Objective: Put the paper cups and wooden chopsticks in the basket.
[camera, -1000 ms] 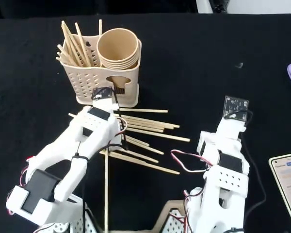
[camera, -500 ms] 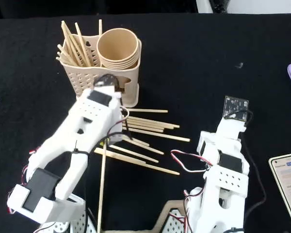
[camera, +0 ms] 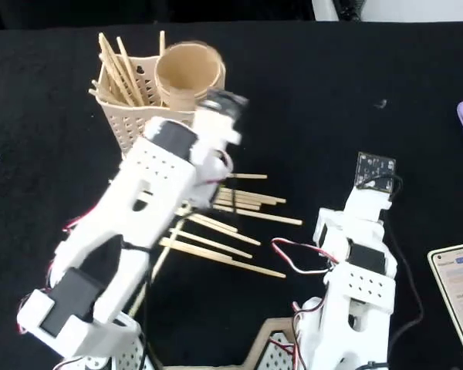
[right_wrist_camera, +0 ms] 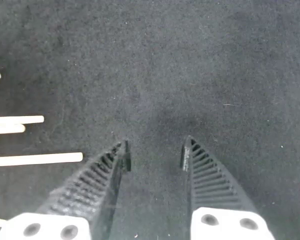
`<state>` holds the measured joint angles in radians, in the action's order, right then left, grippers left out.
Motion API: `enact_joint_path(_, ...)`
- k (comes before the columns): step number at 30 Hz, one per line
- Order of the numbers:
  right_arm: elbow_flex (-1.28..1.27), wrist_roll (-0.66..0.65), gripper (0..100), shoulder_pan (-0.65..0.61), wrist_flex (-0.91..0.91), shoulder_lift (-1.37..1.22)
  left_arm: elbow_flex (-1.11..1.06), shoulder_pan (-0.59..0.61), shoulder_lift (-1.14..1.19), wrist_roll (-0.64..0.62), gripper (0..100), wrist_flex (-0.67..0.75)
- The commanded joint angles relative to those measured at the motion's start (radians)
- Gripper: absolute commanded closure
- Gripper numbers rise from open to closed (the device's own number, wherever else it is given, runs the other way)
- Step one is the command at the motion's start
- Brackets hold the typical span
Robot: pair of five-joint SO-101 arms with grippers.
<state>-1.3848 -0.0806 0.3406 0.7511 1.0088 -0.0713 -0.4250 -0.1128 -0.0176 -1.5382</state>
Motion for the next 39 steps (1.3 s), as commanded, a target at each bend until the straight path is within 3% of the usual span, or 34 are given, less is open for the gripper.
enact_joint_path(1, 0.002, 0.006, 82.2, 0.021, -0.021, 0.024, 0.030, -0.065, -0.008, 0.212, 94, -0.008)
enact_joint_path(7, 0.005, 0.008, 82.2, 0.025, -0.021, 0.024, -0.179, -0.056, -0.008, 0.440, 94, 0.032)
enact_joint_path(20, 0.007, 0.008, 82.2, 0.023, -0.021, 0.024, -0.549, -0.090, -0.021, 0.419, 93, 0.442)
enact_joint_path(23, 0.008, 0.008, 82.2, 0.023, -0.021, 0.024, -0.579, -0.084, -0.021, 0.419, 88, 0.494)
enact_joint_path(27, 0.008, 0.008, 82.2, 0.023, -0.021, 0.024, -0.578, -0.085, -0.021, 0.422, 79, 0.488)
enact_joint_path(35, 0.007, 0.008, 82.2, 0.020, -0.021, 0.024, -0.501, -0.085, -0.172, 0.500, 81, 0.215)
enact_joint_path(39, 0.005, 0.006, 82.2, 0.018, -0.021, 0.024, -0.562, -0.059, -0.342, 0.569, 77, 0.164)
